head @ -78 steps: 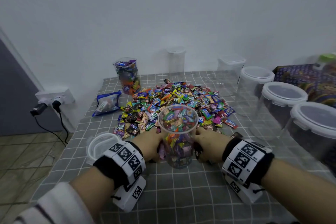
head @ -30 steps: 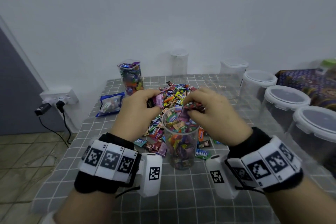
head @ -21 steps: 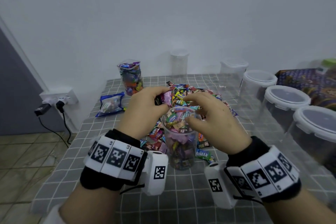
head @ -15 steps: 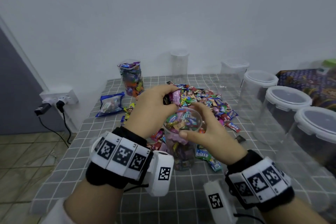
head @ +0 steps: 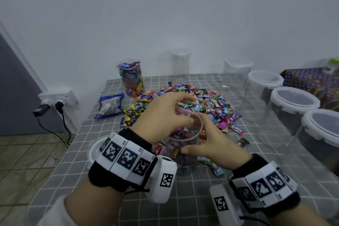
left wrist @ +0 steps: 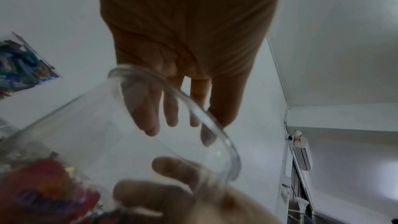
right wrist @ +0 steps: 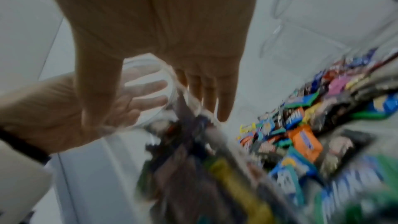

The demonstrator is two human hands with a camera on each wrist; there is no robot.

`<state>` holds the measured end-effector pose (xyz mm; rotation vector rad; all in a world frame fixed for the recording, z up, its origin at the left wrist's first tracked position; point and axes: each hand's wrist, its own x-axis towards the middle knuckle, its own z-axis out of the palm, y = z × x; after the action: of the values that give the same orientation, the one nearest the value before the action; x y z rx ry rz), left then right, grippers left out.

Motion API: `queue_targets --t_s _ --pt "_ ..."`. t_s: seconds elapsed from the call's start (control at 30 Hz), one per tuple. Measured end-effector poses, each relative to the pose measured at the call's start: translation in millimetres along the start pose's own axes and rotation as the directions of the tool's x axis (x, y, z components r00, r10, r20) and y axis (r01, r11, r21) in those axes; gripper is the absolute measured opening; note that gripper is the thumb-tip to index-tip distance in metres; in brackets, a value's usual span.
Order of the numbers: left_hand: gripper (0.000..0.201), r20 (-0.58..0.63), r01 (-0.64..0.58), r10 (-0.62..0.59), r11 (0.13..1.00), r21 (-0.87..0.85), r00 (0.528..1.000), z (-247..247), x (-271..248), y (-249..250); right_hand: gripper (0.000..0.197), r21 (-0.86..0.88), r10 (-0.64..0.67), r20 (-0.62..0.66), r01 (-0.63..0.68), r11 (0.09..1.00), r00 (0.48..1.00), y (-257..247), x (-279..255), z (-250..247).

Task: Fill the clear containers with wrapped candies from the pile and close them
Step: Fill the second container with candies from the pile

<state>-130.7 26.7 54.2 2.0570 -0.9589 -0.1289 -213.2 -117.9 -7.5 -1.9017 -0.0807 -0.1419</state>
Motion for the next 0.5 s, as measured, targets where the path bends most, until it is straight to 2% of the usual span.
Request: queue_targets --t_s 0.07,0.13,0.2,0.27,0.37,0.43,0.5 --pt "0.034 -0.086 -0.008 0.003 0.998 -0.055 0.996 -5.5 3.5 -4.4 0.077 -0.122 0.036 0.109 -0.022 0.992 0.993 3.3 2.8 -12.8" --pt "0.026 -0.182 0.017 -0.044 0.989 -0.144 0.982 -10.8 9.6 -13.6 0.073 -0.251 0.105 0.156 -0.064 0.966 0.982 8.5 8.0 -25.2" --pt "0.023 -0.256 0.052 -0.103 0.979 -0.200 0.961 -13.9 18.4 -26.8 0.062 -0.334 0.178 0.121 -0.129 0.934 0.977 12.8 14.9 -36.3" --pt "0.022 -0.283 0.116 -0.160 0.979 -0.166 0.946 -14.7 28.0 -43.5 0.053 -0.413 0.214 0.021 -0.186 0.891 0.977 16.3 24.2 -45.6" --pt "0.022 -0.197 0.286 -0.277 0.958 0.020 0.941 -13.3 44.2 -74.1 0.056 -0.506 0.216 -0.071 -0.222 0.833 0.974 24.2 43.0 -55.8" --pt "0.040 -0.058 0.354 -0.351 0.901 0.252 0.935 -9.5 54.6 -91.4 0.066 -0.569 0.244 -0.067 -0.238 0.787 0.967 30.3 57.0 -59.8" --pt "0.065 0.086 0.338 -0.410 0.838 0.429 0.908 -4.1 62.7 -99.9 0.075 -0.638 0.303 -0.050 -0.264 0.724 0.952 37.0 71.4 -63.1"
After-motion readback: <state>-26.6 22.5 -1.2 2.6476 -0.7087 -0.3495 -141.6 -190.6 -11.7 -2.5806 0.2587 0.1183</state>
